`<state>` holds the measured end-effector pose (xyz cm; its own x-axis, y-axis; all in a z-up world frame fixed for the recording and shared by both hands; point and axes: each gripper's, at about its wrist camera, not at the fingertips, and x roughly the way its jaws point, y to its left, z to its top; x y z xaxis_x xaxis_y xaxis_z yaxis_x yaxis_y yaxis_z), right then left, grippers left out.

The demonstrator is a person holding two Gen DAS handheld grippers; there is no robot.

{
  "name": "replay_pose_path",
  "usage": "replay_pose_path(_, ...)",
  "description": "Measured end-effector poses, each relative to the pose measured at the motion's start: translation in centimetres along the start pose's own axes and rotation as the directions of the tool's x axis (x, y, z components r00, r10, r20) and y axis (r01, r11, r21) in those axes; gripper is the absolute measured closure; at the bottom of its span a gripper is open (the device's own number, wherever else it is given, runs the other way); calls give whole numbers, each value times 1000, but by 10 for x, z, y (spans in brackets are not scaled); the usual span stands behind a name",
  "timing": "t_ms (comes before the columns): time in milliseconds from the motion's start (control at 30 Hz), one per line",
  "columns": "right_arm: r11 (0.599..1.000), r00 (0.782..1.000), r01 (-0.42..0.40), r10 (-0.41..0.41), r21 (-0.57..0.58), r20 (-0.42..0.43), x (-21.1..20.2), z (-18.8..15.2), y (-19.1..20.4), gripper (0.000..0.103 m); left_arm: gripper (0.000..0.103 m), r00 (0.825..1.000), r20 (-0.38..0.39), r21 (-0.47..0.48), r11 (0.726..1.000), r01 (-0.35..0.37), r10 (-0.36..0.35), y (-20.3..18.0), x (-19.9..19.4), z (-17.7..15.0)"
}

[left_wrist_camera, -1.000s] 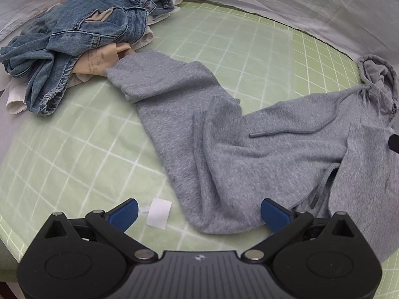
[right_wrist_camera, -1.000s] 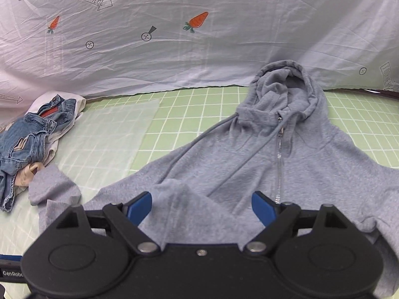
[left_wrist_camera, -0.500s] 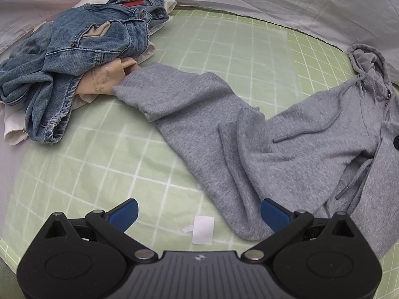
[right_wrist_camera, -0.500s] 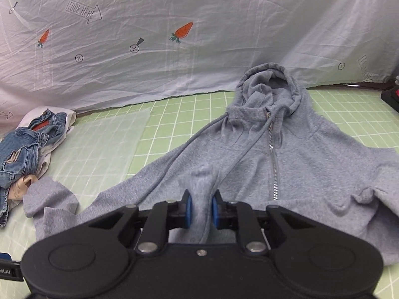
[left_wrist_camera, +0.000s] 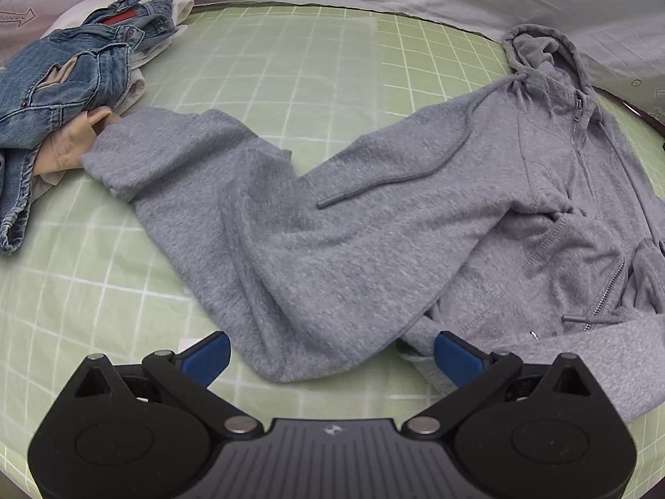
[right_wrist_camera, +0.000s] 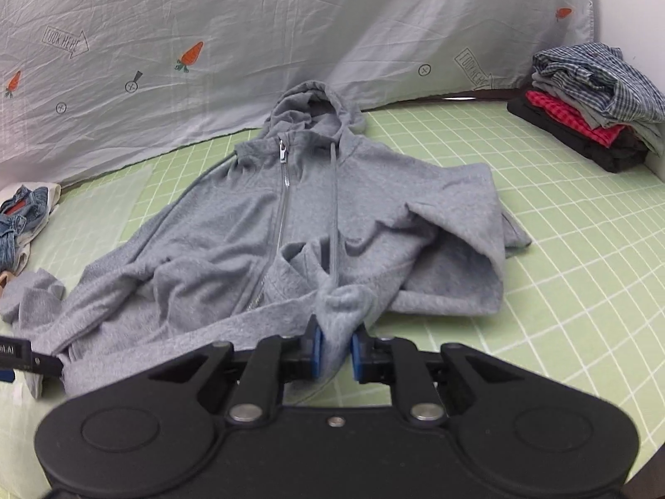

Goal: Fold clothes

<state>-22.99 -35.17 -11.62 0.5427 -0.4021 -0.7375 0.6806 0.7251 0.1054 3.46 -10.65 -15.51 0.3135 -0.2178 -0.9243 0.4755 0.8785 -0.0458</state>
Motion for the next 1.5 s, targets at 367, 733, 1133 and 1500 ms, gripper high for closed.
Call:
replay_pose_path(367,990,991,-132,133,52,-20,-4,21,-39,55,0,999,-52,-185,983,5,-15,-9,-4,-19)
replay_pose_path(733,978,993,71,-51,197,-104,47,43,-109,45,0,996,-88,-277,960,-48,24,-16,5,-13)
replay_pose_path(1133,996,996,87,-87,-34,-18,76,71,-140,99,0,981,-165,-308,940,-150,102,-34,23,-17)
replay_pose_path(1500,956,970,172,-123,-238,210,65,133,-179,52,0,977,-161,-383,903,-196,144,-42,28,-20)
